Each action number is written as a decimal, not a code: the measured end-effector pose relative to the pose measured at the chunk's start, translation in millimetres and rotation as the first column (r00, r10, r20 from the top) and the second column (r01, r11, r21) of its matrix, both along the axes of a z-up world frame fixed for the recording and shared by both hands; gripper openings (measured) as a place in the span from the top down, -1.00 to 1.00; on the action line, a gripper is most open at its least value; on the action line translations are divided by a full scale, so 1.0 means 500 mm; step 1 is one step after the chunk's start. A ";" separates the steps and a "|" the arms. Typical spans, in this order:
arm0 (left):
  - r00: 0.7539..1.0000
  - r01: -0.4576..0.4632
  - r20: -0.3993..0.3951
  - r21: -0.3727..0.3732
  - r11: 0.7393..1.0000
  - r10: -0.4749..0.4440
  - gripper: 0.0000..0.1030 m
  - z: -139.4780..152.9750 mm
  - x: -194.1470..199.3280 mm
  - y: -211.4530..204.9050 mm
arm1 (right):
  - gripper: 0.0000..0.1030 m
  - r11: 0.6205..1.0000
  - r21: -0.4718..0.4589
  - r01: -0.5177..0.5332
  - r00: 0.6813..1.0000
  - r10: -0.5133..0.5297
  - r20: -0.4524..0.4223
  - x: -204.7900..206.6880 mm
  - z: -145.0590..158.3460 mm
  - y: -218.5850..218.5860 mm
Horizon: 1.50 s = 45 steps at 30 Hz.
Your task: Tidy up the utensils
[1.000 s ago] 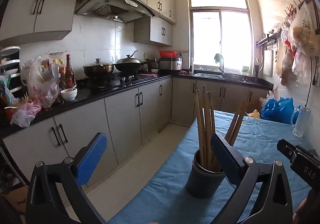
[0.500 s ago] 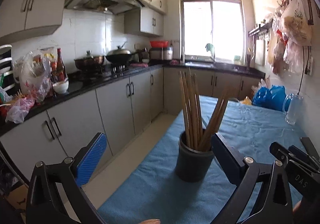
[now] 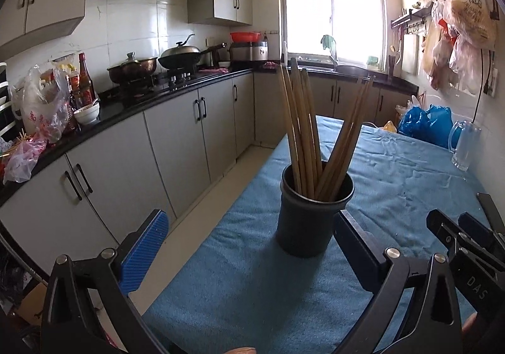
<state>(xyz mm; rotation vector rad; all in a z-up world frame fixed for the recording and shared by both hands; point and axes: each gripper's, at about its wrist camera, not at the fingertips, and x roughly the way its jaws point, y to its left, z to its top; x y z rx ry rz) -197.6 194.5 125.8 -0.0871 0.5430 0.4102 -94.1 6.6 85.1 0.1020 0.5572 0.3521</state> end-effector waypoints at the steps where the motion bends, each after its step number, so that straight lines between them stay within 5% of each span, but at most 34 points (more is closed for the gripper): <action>1: 1.000 0.000 -0.003 -0.001 1.000 0.000 -1.00 -0.001 0.000 0.001 | -0.49 1.000 -0.006 0.003 1.000 -0.003 0.003 -0.001 -0.001 0.002; 45: 0.996 0.037 -0.074 -0.052 0.998 -0.041 -1.00 -0.043 0.020 0.019 | -0.55 0.999 -0.040 0.029 1.000 -0.029 0.006 0.000 -0.013 0.010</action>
